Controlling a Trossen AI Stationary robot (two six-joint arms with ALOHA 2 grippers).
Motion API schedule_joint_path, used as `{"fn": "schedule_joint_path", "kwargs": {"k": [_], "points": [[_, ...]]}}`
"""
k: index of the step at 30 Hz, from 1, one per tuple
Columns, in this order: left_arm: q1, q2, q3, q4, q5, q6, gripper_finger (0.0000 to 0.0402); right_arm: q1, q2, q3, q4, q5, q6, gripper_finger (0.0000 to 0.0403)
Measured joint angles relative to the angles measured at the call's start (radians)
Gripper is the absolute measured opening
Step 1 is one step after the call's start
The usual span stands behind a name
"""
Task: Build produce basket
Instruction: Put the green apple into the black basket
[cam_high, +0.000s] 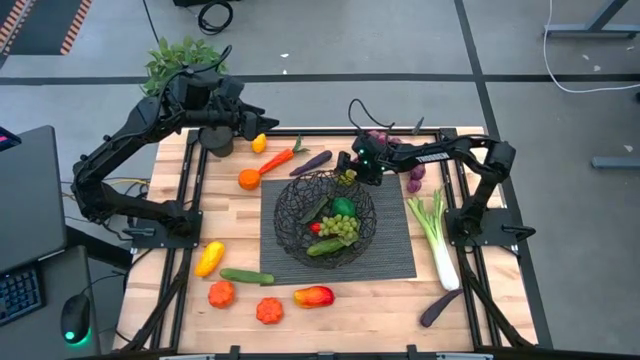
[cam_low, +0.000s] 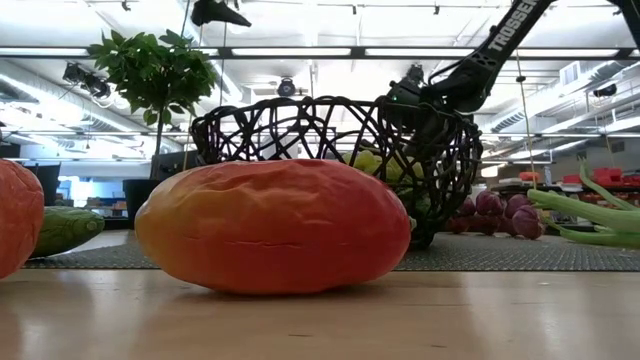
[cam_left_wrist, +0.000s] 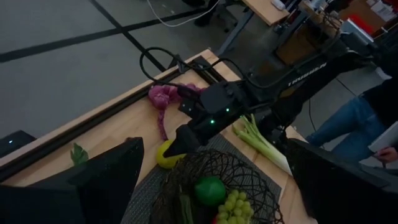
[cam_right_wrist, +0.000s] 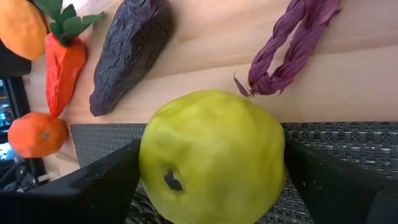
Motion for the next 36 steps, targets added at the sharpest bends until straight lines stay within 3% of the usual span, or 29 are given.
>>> {"fn": "schedule_joint_path", "kwargs": {"k": [7,15,20,27,32,36], "points": [[0.000,0.000,0.000,0.007,0.000,0.035,0.0400,-0.030,-0.026,0.004,-0.013,-0.009,0.002,0.0352],[0.007,0.000,0.000,0.023,0.000,0.037,0.0400,-0.070,-0.096,0.055,-0.011,-0.056,-0.049,0.0347],[0.007,0.000,0.000,0.023,0.000,0.038,0.0400,-0.074,-0.169,0.105,-0.010,-0.169,-0.130,0.0346],[0.007,0.000,0.000,0.022,0.000,0.044,0.0400,-0.003,-0.290,0.204,-0.203,-0.329,-0.288,0.0346],[0.007,0.000,0.001,-0.054,-0.014,0.074,0.0400,0.088,-0.344,0.230,-0.411,-0.281,-0.343,0.0349],[0.007,0.001,0.001,-0.190,-0.055,0.075,0.0400,0.150,-0.353,0.230,-0.466,-0.212,-0.345,0.0369]]}}
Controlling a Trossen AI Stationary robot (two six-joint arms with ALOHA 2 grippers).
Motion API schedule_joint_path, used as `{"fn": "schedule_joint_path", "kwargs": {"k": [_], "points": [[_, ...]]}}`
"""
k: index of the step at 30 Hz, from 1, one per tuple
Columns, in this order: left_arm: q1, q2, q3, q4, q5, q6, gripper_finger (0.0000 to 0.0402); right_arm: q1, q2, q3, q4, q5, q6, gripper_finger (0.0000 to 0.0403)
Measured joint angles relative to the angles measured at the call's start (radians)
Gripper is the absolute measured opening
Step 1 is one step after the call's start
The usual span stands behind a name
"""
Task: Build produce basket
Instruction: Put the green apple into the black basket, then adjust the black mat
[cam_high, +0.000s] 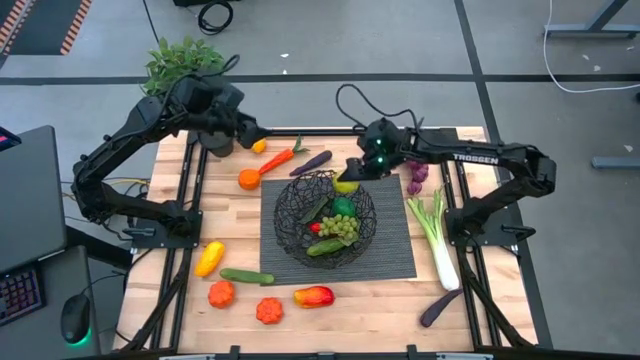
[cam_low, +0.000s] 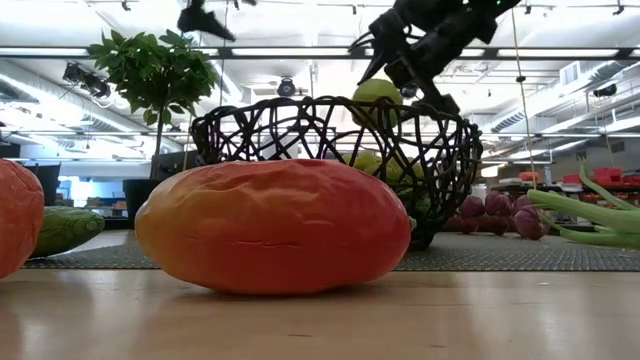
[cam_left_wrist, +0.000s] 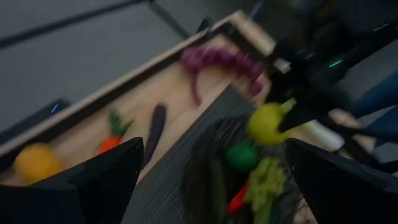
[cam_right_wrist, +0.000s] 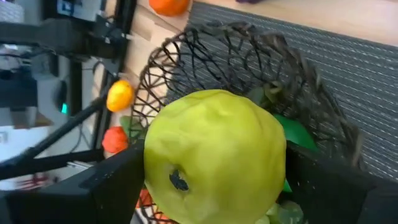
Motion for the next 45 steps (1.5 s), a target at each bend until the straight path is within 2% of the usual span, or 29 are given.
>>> {"fn": "schedule_joint_path", "kwargs": {"k": [4,12,16,22,27,31,37,45], "points": [[0.000,0.000,0.000,-0.120,-0.024,0.002,0.0400,0.040,0.002,0.000,0.004,0.033,-0.012,0.0394],[-0.001,0.000,-0.004,-0.300,-0.032,-0.022,0.0400,0.040,0.000,0.000,-0.027,0.067,-0.039,0.0398],[-0.001,0.002,-0.010,-0.359,-0.033,-0.056,0.0400,0.027,-0.014,0.000,-0.148,0.023,-0.054,0.0394],[-0.010,0.001,-0.010,-0.365,-0.032,-0.075,0.0400,0.056,-0.085,0.000,-0.406,0.016,-0.125,0.0388],[-0.010,0.001,-0.010,-0.349,-0.032,-0.074,0.0400,0.152,-0.160,0.000,-0.606,0.020,-0.157,0.0383],[-0.010,0.001,-0.010,-0.292,-0.032,-0.074,0.0400,0.269,-0.160,0.000,-0.668,0.060,-0.166,0.0379],[-0.010,0.001,-0.010,-0.231,-0.032,-0.075,0.0400,0.400,-0.077,0.000,-0.649,0.129,-0.149,0.0372],[-0.010,0.001,-0.010,-0.231,-0.031,-0.082,0.0400,0.508,0.061,0.000,-0.643,0.131,-0.148,0.0361]]}}
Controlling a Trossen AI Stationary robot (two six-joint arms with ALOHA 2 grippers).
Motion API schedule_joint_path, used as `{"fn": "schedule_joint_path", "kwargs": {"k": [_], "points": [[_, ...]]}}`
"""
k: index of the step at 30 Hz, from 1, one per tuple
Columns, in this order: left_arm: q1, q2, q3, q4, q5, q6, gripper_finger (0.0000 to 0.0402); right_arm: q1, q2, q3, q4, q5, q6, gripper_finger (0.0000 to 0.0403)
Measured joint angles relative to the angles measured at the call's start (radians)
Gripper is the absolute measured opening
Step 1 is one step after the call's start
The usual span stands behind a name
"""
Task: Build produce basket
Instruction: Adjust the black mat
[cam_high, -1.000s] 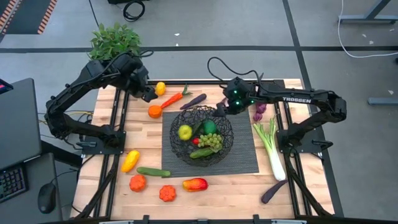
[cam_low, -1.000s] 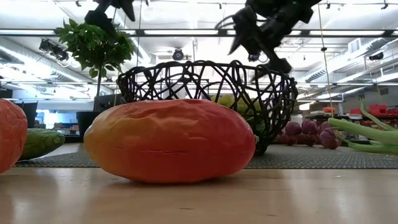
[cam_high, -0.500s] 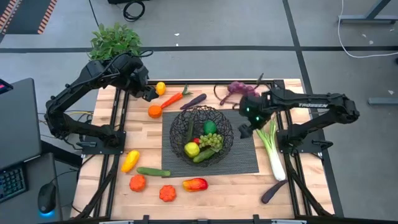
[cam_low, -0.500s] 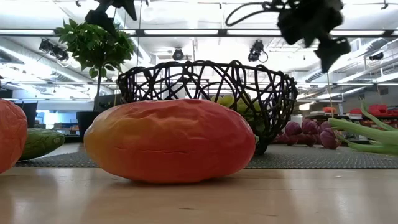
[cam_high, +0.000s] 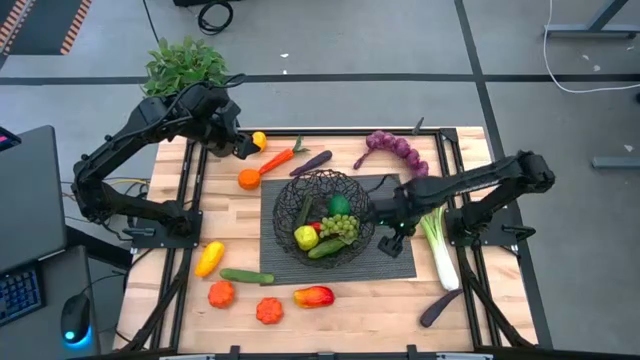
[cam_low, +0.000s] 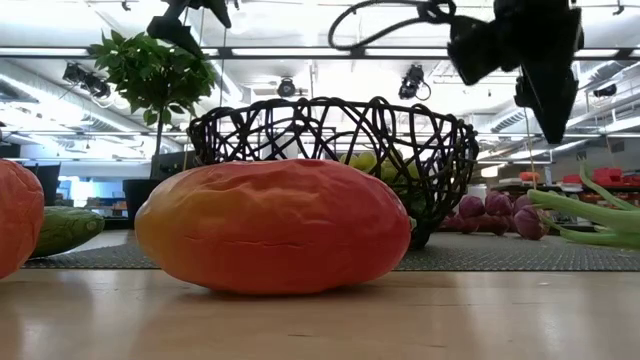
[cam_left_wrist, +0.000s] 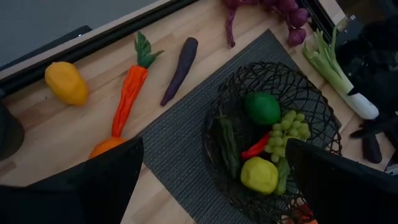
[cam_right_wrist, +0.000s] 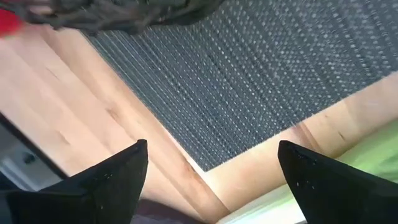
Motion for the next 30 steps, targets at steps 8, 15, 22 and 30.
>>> {"fn": "schedule_joint_path", "kwargs": {"k": [8,15,22,30], "points": [[0.000,0.000,0.000,-0.003,0.040,-0.036,0.0400,0.075,0.128,0.000,0.066,0.024,0.000,0.0349],[-0.010,-0.002,-0.001,-0.088,0.064,-0.048,0.0400,0.111,0.191,-0.019,0.176,-0.037,-0.003,0.0348],[-0.071,-0.002,-0.001,-0.133,0.065,-0.071,0.0400,0.130,0.173,-0.108,0.285,-0.069,0.031,0.0348],[-0.132,-0.002,-0.001,-0.133,0.065,-0.105,0.0400,0.161,0.171,-0.194,0.421,-0.083,0.077,0.0348]]}}
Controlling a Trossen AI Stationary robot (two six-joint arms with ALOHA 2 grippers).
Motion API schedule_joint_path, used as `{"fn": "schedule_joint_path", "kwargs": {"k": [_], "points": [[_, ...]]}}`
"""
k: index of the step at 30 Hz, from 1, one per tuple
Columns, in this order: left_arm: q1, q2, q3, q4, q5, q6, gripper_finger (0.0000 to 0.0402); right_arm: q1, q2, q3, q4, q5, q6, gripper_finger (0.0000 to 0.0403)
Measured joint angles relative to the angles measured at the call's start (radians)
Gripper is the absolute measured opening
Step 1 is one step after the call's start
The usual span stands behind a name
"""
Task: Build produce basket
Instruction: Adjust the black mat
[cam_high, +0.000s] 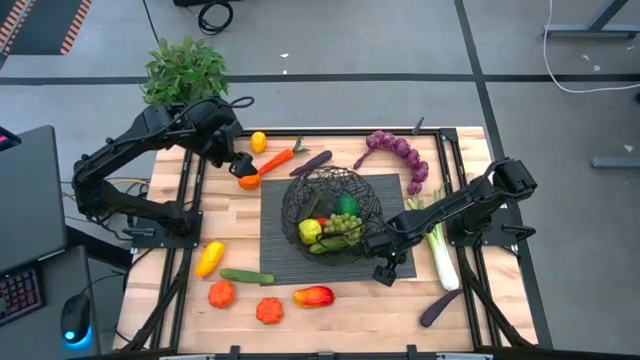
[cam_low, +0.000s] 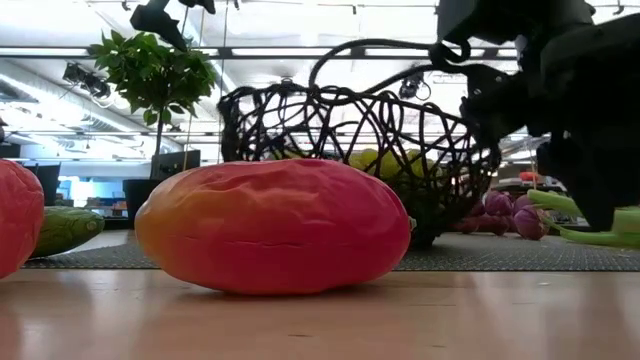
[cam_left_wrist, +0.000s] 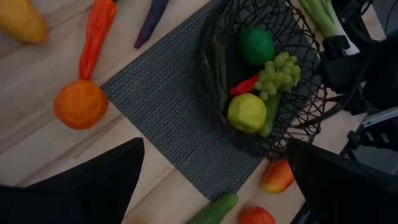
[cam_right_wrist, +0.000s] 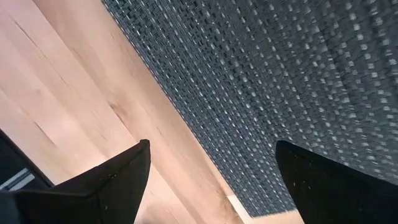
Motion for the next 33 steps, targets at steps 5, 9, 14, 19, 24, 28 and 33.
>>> {"fn": "schedule_joint_path", "kwargs": {"k": [5,9,14,19,24,28,33], "points": [[-0.017,0.000,0.000,0.000,-0.001,-0.020,0.0400,0.023,0.000,-0.020,0.027,0.000,0.040,0.0348],[-0.018,0.000,0.000,0.000,-0.001,-0.021,0.0400,0.032,0.000,-0.011,0.034,0.001,0.061,0.0348],[-0.018,0.000,0.000,0.000,-0.001,-0.021,0.0400,0.039,-0.037,0.032,0.006,0.039,0.068,0.0348],[-0.018,0.000,0.000,0.000,-0.001,-0.021,0.0400,0.035,-0.121,0.054,-0.060,0.131,0.097,0.0348],[-0.018,0.000,0.000,0.002,-0.001,-0.021,0.0400,0.046,-0.233,0.054,-0.174,0.263,0.204,0.0348],[-0.018,0.000,0.000,0.002,-0.001,-0.026,0.0400,0.081,-0.320,0.032,-0.265,0.357,0.330,0.0348],[-0.018,0.000,0.000,0.005,-0.001,-0.026,0.0400,0.142,-0.362,-0.074,-0.223,0.368,0.441,0.0348]]}}
